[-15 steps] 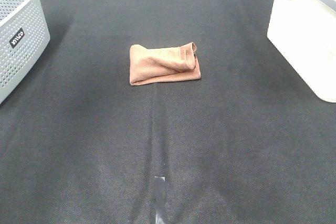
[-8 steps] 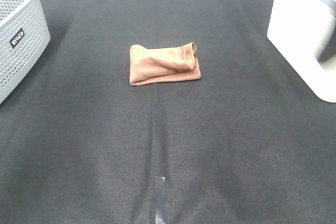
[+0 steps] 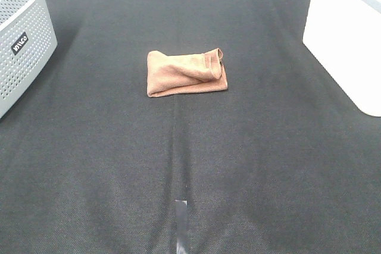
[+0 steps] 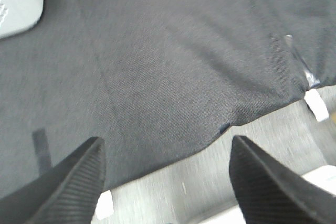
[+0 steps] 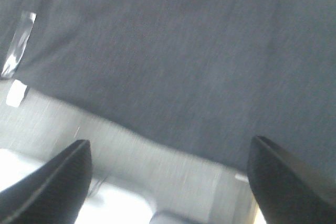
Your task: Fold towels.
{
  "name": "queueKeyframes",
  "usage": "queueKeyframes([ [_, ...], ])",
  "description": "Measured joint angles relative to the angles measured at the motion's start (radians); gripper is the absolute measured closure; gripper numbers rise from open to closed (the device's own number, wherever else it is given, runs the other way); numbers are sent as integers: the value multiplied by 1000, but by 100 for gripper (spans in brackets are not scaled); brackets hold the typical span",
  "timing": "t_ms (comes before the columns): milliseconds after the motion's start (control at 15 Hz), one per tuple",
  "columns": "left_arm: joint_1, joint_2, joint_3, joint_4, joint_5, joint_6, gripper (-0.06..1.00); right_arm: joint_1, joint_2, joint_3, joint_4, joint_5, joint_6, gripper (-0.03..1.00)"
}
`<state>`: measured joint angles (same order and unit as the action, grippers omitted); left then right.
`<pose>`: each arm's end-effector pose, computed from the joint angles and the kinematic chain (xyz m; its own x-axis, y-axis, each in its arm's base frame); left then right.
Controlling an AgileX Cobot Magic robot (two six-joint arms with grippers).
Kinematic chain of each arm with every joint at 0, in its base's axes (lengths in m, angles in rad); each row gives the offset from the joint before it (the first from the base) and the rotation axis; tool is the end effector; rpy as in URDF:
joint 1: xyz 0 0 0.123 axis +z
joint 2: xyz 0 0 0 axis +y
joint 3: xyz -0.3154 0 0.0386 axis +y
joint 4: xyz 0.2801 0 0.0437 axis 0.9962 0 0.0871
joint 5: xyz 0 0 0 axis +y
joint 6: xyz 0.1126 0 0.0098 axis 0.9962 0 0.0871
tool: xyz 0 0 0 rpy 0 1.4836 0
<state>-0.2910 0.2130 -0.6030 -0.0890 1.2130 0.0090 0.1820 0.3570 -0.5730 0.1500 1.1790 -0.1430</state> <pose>0.0221 -0.0164 0.2988 -0.6496 0.1714 -0.7407 0.3307 0.9409 -0.0723 0.0505 0.0252 0.2864 -0.7274 -0.2197 -0.6501 -0.3299 0.9427 0.0505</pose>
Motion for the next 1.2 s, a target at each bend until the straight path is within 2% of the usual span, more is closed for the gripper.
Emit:
queueKeyframes([
  [133, 0, -118, 52, -3, -10, 34, 30, 0, -124, 35, -8, -41, -9, 20],
  [333, 0, -170, 64, -6, -74, 74, 30, 0, -236, 62, -3, -93, -53, 20],
  [533, 0, -173, 100, -12, -145, 77, 30, 0, -246, 62, 1, -102, -53, 20],
  [1000, 9, -173, 104, -14, -155, 77, 30, 0, -246, 62, 3, -102, -53, 20],
  [1133, 102, -173, 104, -15, -156, 77, 30, -40, -246, 62, 8, -102, -53, 20],
  [1200, 196, -180, 104, -17, -157, 77, 30, -116, -246, 62, 9, -102, -53, 20],
])
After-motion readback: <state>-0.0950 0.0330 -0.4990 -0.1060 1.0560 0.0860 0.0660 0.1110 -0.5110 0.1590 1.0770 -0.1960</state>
